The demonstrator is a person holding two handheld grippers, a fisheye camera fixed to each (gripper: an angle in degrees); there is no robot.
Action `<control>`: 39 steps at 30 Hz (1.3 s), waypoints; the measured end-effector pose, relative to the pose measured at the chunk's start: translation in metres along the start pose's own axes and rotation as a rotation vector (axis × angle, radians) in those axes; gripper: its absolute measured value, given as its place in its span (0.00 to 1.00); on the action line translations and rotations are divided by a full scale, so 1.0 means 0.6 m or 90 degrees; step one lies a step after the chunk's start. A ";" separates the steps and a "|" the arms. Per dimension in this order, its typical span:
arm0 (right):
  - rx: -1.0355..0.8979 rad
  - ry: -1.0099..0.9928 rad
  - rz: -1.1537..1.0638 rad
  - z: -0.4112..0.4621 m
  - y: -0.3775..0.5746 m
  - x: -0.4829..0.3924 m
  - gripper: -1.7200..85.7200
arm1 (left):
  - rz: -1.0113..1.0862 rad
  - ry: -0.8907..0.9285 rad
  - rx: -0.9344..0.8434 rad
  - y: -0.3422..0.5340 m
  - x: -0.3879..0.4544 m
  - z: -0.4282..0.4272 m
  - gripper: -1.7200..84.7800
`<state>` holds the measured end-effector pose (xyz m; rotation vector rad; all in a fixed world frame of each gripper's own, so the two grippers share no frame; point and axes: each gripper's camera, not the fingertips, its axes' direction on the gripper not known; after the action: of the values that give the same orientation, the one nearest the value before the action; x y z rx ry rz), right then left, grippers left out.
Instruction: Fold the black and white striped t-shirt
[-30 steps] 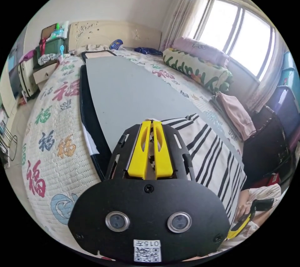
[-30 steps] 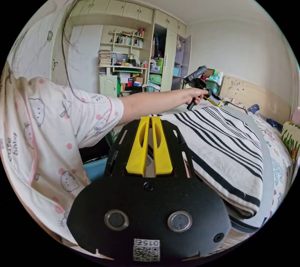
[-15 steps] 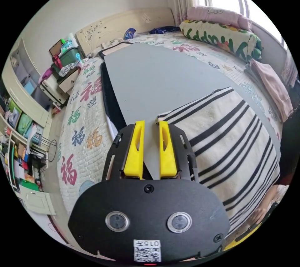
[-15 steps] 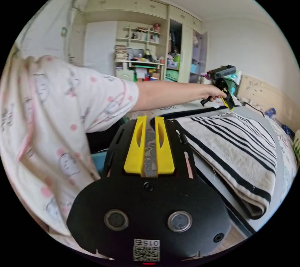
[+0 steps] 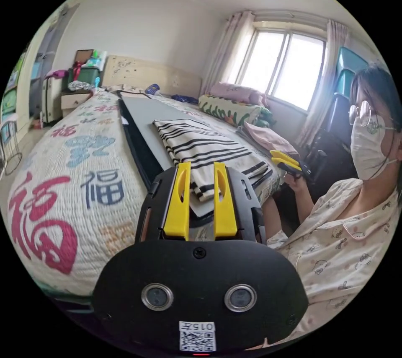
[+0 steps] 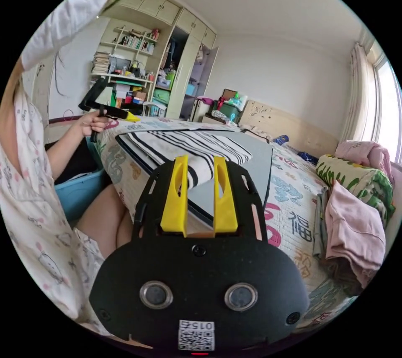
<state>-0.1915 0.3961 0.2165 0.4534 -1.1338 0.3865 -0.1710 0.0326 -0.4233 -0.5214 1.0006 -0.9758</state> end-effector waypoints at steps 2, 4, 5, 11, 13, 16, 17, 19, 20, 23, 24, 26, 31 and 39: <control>-0.017 -0.042 -0.003 0.014 -0.006 -0.010 0.15 | -0.014 -0.014 -0.008 0.009 -0.002 0.005 0.12; -0.034 -0.053 -0.015 0.026 -0.018 -0.038 0.15 | -0.021 -0.002 -0.024 0.011 -0.002 0.021 0.13; -0.036 -0.043 -0.018 0.028 -0.021 -0.047 0.15 | -0.020 0.003 -0.028 0.011 0.000 0.026 0.13; -0.044 0.016 -0.037 0.035 -0.057 -0.128 0.13 | 0.001 -0.060 -0.072 0.019 0.017 0.071 0.12; -0.042 0.005 -0.037 0.031 -0.080 -0.148 0.11 | 0.020 -0.093 -0.069 0.022 0.026 0.077 0.10; -0.039 -0.004 -0.031 0.023 -0.113 -0.167 0.10 | 0.023 -0.098 -0.064 0.025 0.021 0.079 0.09; -0.039 -0.005 -0.028 0.021 -0.120 -0.170 0.09 | 0.022 -0.096 -0.063 0.025 0.019 0.078 0.08; -0.047 -0.006 -0.032 0.012 -0.149 -0.190 0.04 | 0.019 -0.079 -0.038 0.028 0.012 0.063 0.05; -0.050 -0.005 -0.035 0.008 -0.158 -0.195 0.04 | 0.018 -0.079 -0.030 0.028 0.011 0.057 0.04; -0.062 -0.012 -0.038 -0.022 -0.200 -0.214 0.01 | 0.018 -0.066 -0.005 0.030 0.010 0.035 0.02; -0.069 -0.020 -0.029 -0.034 -0.216 -0.215 0.01 | 0.021 -0.061 -0.011 0.030 0.010 0.038 0.02; -0.078 -0.031 -0.017 -0.055 -0.239 -0.217 0.01 | 0.031 -0.054 -0.034 0.030 0.016 0.047 0.02; -0.103 0.003 -0.015 -0.159 -0.296 -0.229 0.01 | 0.049 0.082 -0.028 0.046 0.056 0.043 0.02; -0.150 -0.008 0.100 -0.332 -0.419 -0.154 0.07 | 0.095 0.024 0.013 -0.056 0.098 0.019 0.08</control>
<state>0.0567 0.2834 0.0239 0.1610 -1.2138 0.3817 -0.1647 -0.0356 -0.4195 -0.4078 1.0468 -0.8645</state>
